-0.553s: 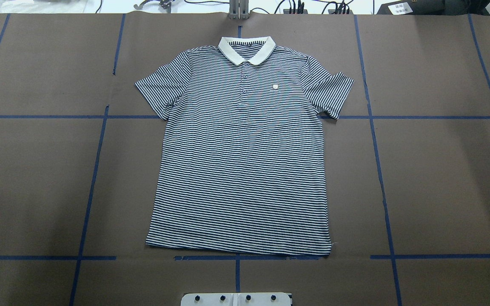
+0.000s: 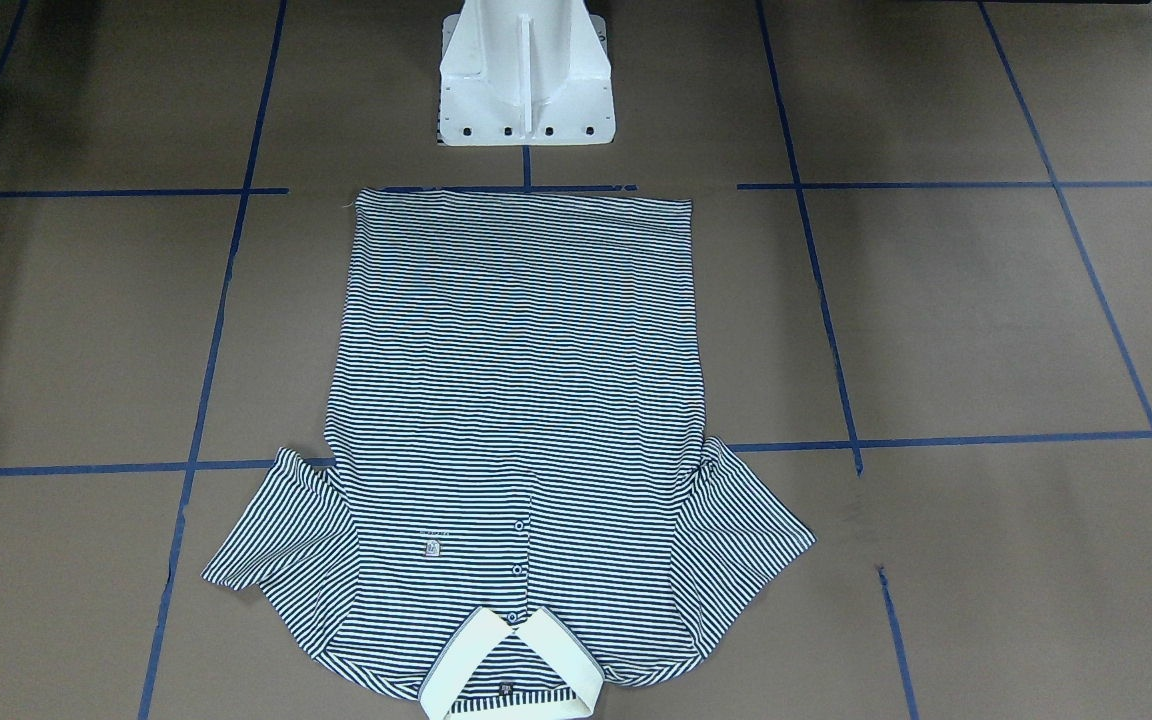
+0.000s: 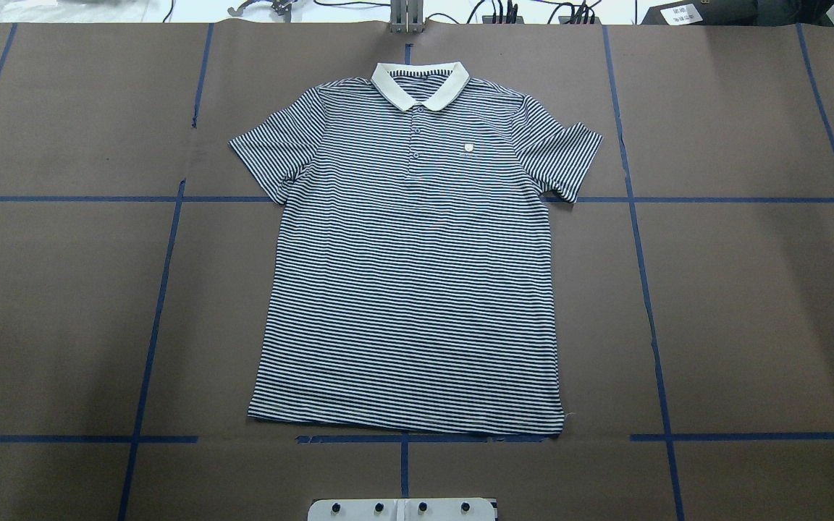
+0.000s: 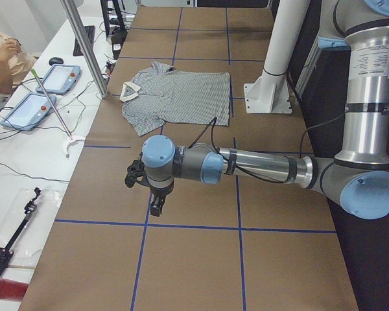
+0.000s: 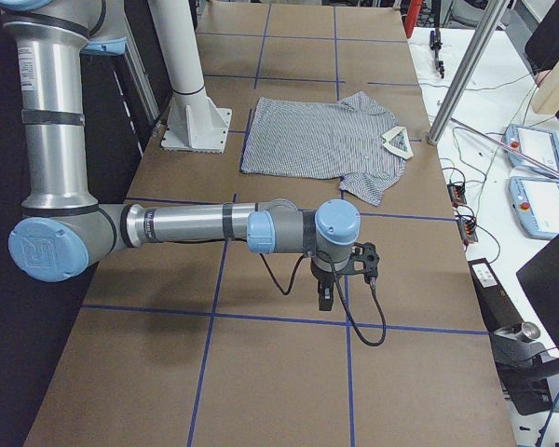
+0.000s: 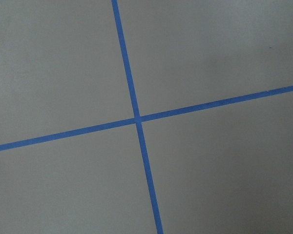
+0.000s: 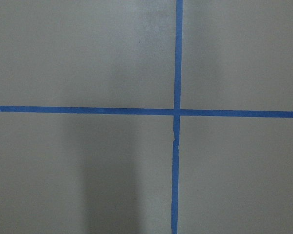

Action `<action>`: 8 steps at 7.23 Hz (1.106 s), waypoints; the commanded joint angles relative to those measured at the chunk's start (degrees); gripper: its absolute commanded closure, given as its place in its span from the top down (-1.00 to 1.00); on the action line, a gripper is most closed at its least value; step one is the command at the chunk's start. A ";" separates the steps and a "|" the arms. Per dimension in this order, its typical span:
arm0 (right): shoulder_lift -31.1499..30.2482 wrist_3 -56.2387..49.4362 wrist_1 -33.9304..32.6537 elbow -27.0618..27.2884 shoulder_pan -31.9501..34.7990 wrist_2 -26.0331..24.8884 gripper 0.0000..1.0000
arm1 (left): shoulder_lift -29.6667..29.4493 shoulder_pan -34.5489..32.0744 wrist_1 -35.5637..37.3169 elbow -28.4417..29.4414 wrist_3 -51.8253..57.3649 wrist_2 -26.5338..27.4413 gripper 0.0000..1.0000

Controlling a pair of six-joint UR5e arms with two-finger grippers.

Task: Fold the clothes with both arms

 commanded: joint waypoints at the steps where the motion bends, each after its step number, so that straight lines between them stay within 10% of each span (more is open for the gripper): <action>1: -0.14 1.33 5.17 0.26 -4.19 1.28 1.00 | 0.01 0.62 -0.41 -0.19 -0.48 -3.39 1.00; 3: 6.83 19.50 13.23 -2.35 -14.54 2.70 1.00 | 0.01 3.43 -8.20 1.21 -3.18 -5.35 0.99; 5: 23.94 43.34 24.10 -16.44 -25.96 -8.22 0.99 | 0.72 3.43 -10.34 1.13 -2.94 -5.35 0.99; 8: 33.16 67.25 39.98 -30.65 -33.83 -21.97 0.36 | 0.72 3.43 -11.83 0.77 -3.20 -5.35 0.99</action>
